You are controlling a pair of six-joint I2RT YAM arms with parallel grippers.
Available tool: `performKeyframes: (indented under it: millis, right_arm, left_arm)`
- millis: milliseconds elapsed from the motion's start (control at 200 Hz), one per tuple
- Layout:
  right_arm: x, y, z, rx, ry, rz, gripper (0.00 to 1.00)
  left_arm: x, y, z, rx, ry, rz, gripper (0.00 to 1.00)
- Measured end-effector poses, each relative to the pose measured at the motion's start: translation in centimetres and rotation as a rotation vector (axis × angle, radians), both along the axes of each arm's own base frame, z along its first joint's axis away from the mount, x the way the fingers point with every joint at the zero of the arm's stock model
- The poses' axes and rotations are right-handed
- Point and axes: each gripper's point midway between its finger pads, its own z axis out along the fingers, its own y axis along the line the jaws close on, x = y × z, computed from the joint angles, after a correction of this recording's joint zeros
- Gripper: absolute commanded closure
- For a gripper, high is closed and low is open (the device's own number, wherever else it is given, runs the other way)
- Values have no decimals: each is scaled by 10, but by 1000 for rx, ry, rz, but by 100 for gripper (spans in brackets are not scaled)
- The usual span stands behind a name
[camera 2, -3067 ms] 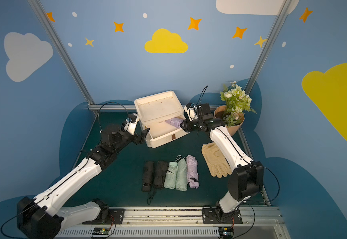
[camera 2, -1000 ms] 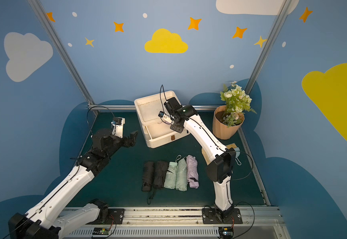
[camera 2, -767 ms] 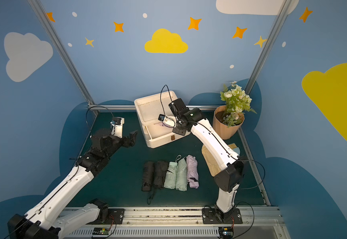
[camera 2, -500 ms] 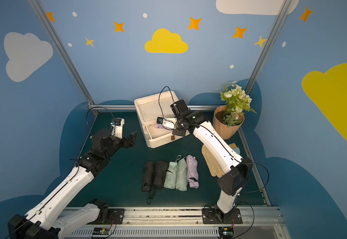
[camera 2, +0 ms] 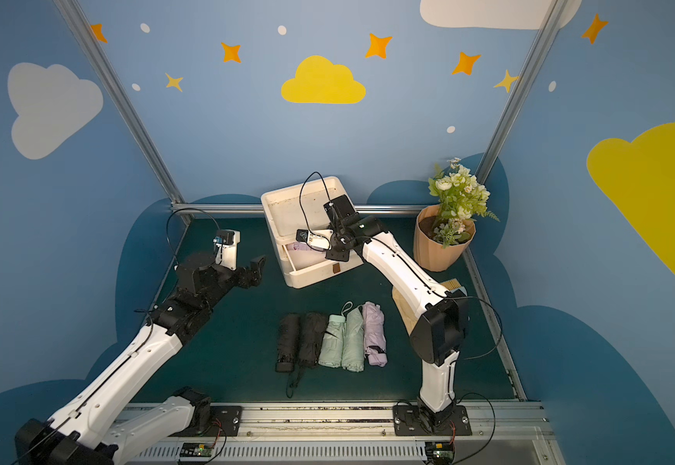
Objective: Place the umbrella in the drawer by color
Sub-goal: Adjust the umbrella in the drawer.
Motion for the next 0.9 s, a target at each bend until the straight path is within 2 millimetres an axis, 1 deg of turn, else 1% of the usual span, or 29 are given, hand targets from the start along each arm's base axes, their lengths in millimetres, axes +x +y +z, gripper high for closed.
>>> performKeyframes:
  millis: [35,95,245,310,375,491,676,791,901]
  right_arm:
    - [3,-2,-1,2,-1,0,83]
    - [8,-4,-2,4,-6,-5,76]
    - [26,-10,-8,-1,-22,-40,64]
    - [32,-12,-11,2,-26,-55,57]
    - [38,-14,-10,8,-39,-69,55]
    - [42,-18,-9,9,-46,-88,43]
    - [45,-23,-8,-2,-54,-117,42]
    - [46,-25,-8,-7,-59,-129,44]
    - [46,-26,-8,10,-49,-147,41]
  left_arm:
    - [0,1,0,-1,0,2,10]
    - [0,1,0,-3,1,5,10]
    - [1,2,0,-11,3,9,10]
    - [1,3,0,-11,3,10,10]
    - [1,3,0,-14,4,11,10]
    - [1,3,0,-17,5,12,8]
    - [2,5,-1,-20,8,20,8]
    - [3,6,-1,-22,10,25,8]
    - [3,6,-1,-24,11,24,7]
